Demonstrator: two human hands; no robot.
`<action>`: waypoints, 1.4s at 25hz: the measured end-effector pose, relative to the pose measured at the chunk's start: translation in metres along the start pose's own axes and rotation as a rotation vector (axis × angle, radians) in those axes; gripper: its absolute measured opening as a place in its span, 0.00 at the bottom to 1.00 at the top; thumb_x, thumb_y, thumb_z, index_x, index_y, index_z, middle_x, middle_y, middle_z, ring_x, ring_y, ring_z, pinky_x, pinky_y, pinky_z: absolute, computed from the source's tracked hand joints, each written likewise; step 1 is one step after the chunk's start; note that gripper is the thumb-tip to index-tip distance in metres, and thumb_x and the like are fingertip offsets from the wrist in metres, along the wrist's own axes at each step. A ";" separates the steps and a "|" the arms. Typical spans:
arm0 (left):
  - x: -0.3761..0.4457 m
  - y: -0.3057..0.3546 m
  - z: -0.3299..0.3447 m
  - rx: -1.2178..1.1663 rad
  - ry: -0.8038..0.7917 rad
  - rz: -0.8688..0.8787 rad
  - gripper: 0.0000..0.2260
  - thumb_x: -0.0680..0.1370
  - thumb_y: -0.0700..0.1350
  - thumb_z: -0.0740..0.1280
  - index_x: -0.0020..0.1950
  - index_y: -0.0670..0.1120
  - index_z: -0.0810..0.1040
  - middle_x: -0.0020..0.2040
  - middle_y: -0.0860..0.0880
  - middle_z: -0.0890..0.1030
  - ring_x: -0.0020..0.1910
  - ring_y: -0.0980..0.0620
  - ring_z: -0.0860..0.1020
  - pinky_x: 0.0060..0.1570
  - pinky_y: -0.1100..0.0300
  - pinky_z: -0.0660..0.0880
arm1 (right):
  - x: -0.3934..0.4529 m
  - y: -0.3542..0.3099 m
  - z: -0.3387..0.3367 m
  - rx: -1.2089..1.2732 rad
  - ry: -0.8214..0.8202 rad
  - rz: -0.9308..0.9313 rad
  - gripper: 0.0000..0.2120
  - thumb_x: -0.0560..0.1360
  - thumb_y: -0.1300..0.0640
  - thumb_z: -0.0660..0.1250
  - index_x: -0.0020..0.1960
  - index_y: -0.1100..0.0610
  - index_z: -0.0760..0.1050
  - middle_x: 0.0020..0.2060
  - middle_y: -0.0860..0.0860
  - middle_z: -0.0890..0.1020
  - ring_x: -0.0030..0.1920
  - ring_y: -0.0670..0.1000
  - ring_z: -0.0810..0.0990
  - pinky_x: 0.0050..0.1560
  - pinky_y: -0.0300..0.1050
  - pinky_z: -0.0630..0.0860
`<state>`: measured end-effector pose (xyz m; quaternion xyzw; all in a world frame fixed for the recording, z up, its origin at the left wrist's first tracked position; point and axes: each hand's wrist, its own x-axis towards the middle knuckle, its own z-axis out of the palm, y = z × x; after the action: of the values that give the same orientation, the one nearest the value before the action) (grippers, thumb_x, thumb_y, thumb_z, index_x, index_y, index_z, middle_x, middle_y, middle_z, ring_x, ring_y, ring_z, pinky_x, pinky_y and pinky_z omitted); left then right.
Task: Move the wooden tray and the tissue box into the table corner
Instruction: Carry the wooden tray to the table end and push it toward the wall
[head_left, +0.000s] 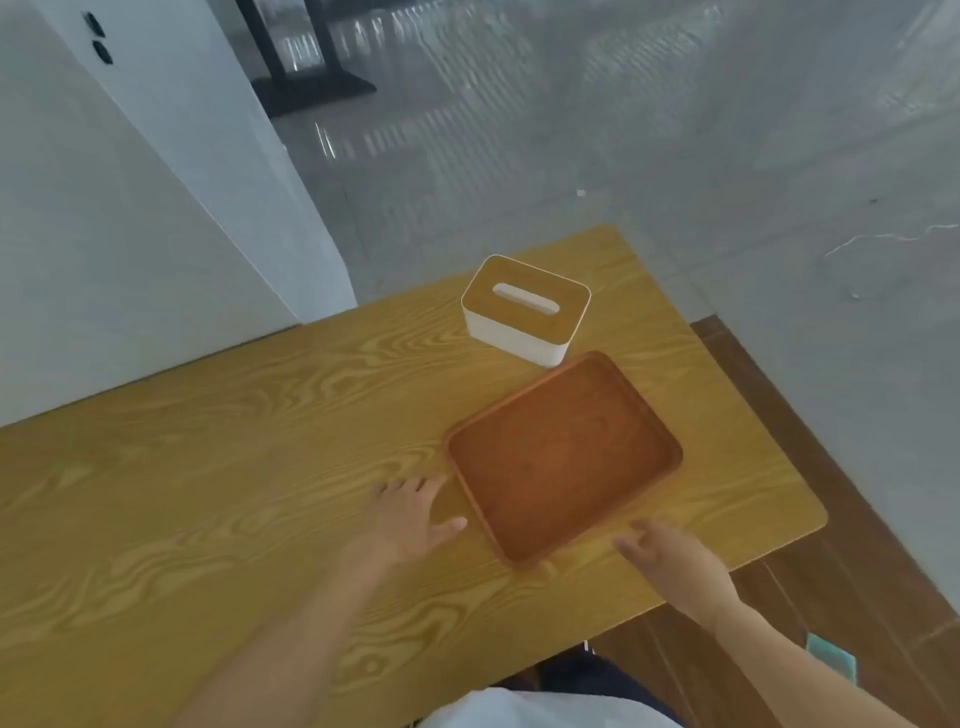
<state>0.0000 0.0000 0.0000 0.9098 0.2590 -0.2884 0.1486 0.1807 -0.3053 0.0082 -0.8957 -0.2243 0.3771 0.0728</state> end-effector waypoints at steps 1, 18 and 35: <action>0.007 0.008 -0.001 -0.077 -0.002 -0.065 0.40 0.74 0.75 0.53 0.81 0.55 0.55 0.79 0.46 0.64 0.76 0.43 0.63 0.72 0.42 0.60 | 0.011 0.004 -0.002 0.105 0.000 0.068 0.31 0.78 0.32 0.57 0.74 0.50 0.67 0.60 0.49 0.82 0.52 0.51 0.81 0.51 0.50 0.79; 0.037 0.047 0.008 -0.951 0.286 -0.425 0.34 0.77 0.38 0.71 0.79 0.51 0.59 0.71 0.46 0.74 0.65 0.44 0.75 0.63 0.52 0.72 | 0.077 0.012 -0.024 0.994 0.016 0.393 0.22 0.74 0.65 0.74 0.64 0.62 0.70 0.52 0.60 0.83 0.44 0.57 0.86 0.43 0.53 0.83; -0.132 -0.024 0.016 -1.530 0.681 -0.591 0.28 0.78 0.34 0.68 0.71 0.60 0.67 0.55 0.42 0.77 0.50 0.47 0.82 0.39 0.54 0.83 | 0.028 -0.085 -0.044 0.855 -0.308 -0.162 0.26 0.68 0.60 0.80 0.61 0.52 0.72 0.44 0.55 0.88 0.44 0.55 0.88 0.45 0.50 0.82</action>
<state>-0.1129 -0.0375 0.0635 0.4937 0.6353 0.2233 0.5502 0.1998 -0.2149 0.0469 -0.6985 -0.1259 0.5574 0.4308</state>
